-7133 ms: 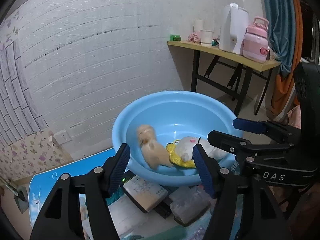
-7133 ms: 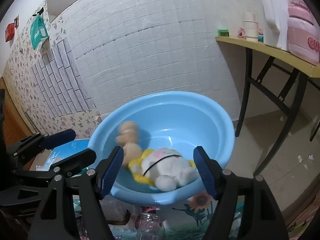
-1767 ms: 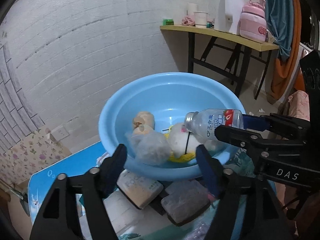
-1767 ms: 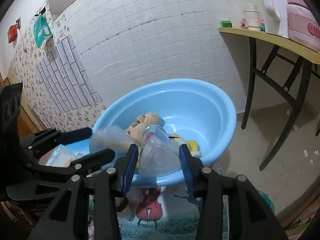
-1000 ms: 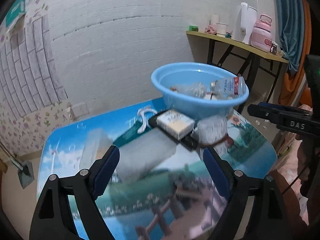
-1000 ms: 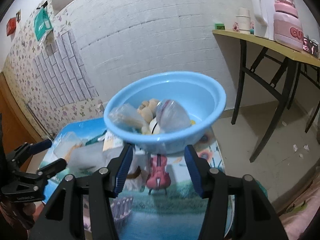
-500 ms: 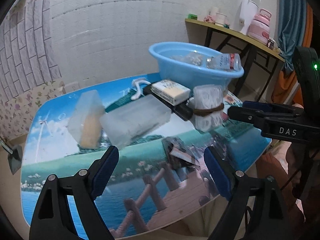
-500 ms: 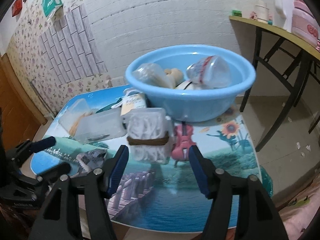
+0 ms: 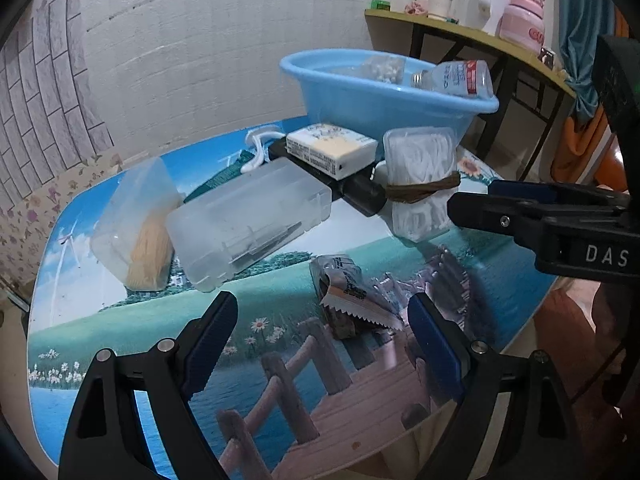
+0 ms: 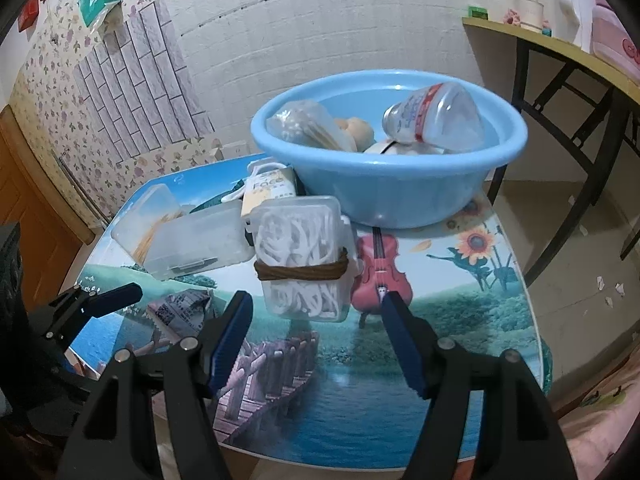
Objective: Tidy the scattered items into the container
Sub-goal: 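Move the left tool to the QR-code packet while the right tool approaches the banded floss box, then grasp the white QR-code packet with the left tool while the right tool grasps the banded floss box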
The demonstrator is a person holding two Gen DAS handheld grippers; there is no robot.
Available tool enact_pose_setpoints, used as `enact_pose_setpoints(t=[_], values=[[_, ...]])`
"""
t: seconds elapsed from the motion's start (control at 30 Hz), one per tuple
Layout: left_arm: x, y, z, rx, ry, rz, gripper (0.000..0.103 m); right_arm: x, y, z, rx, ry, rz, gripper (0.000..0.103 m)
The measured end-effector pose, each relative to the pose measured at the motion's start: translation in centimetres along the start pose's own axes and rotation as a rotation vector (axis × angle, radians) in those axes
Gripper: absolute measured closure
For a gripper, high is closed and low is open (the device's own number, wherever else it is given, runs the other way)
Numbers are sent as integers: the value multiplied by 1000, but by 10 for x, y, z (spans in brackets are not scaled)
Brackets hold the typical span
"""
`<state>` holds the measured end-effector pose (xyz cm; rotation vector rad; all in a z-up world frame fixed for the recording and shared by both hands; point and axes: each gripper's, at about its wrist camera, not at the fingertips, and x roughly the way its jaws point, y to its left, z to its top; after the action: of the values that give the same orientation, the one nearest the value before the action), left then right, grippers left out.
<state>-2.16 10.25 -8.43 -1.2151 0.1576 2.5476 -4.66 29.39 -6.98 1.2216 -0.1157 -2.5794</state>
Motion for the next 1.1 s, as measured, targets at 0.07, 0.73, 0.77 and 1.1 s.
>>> enact_pose_setpoints(t=[0.07,0.73,0.77,1.1], values=[[2,-1,1,7,5,-2,16,3,2,0,-7,6,1,36],[7,2,-5,6,19,-74,64,42,19,6,-12,34,-24,36],[6,4,-6,0,17,-68,65,44,20,7,-12,34,-31,36],[-6,26,-11,-48,-8,-23,66,43,30,-2,-71,36,-30,49]])
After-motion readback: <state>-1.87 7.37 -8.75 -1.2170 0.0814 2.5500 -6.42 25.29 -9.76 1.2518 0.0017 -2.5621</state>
